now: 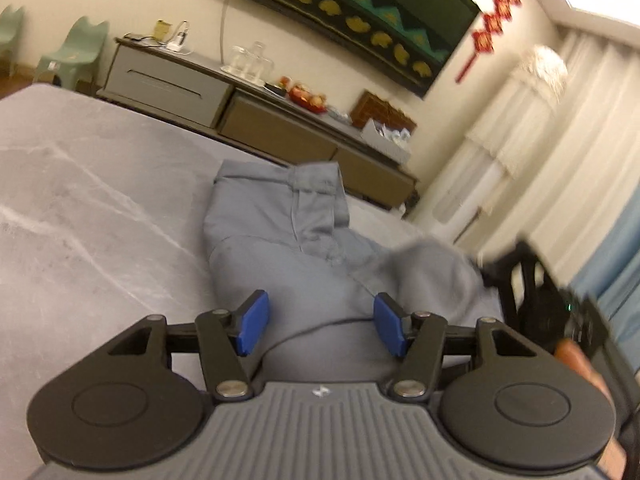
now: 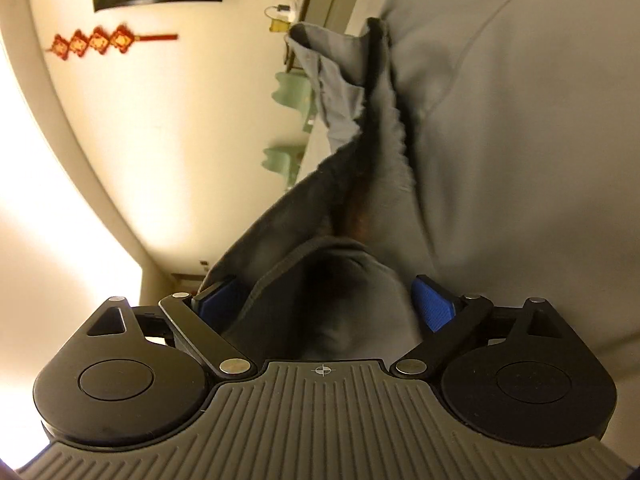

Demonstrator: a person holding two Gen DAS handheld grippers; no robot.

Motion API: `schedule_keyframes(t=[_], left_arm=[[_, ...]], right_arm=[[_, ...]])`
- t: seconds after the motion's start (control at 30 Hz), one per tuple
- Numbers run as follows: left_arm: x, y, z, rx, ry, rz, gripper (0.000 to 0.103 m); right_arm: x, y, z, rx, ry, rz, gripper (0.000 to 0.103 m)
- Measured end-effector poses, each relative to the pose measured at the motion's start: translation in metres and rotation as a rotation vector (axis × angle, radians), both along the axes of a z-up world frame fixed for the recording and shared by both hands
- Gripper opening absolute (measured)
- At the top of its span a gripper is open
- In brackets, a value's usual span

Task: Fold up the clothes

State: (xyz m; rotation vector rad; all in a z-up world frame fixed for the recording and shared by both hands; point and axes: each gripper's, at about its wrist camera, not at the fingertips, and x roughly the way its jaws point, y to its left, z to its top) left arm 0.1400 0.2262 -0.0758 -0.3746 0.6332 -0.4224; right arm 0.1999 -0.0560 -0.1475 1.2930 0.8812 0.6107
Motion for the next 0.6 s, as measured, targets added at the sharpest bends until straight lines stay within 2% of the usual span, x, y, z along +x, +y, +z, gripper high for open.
schedule_keyframes(t=[0.17,0.23,0.27,0.3,0.33,0.37,0.4,0.43,0.5,0.53,0.57,0.6], left_arm=[[-0.007,-0.017,-0.003,0.108,-0.030,-0.054,0.061],[-0.011,-0.027,-0.003,0.174,-0.062,-0.092,0.063],[-0.013,-0.033,-0.002,0.211,-0.079,-0.107,0.065],[-0.015,-0.039,-0.002,0.247,-0.096,-0.122,0.065],[-0.020,-0.044,-0.002,0.290,-0.119,-0.125,0.065],[-0.028,-0.047,0.000,0.339,-0.148,-0.118,0.063],[-0.039,-0.052,0.002,0.392,-0.191,-0.116,0.063],[-0.055,-0.057,0.004,0.451,-0.253,-0.123,0.065],[-0.080,-0.071,0.001,0.572,-0.357,-0.133,0.081],[-0.085,-0.080,-0.007,0.625,-0.367,-0.123,0.081],[-0.090,-0.089,-0.014,0.678,-0.377,-0.113,0.073],[-0.092,-0.098,-0.022,0.735,-0.386,-0.095,0.061]], right_arm=[[0.005,-0.001,-0.008,0.155,-0.035,-0.055,0.100],[0.006,0.000,-0.012,0.149,-0.034,-0.057,0.101],[0.008,0.005,-0.010,0.092,-0.037,-0.029,0.100],[0.011,0.009,-0.007,0.034,-0.041,0.000,0.096],[0.013,0.015,-0.004,-0.035,-0.046,0.032,0.072],[0.017,0.023,0.001,-0.137,-0.056,0.074,0.031],[0.019,0.028,0.007,-0.218,-0.068,0.103,0.029],[0.017,0.028,0.012,-0.237,-0.085,0.097,0.026],[0.014,0.026,0.022,-0.274,-0.119,0.085,0.023],[0.012,0.026,0.028,-0.289,-0.135,0.079,0.021],[0.009,0.025,0.033,-0.294,-0.149,0.074,0.020],[0.005,0.024,0.039,-0.297,-0.164,0.070,0.018]])
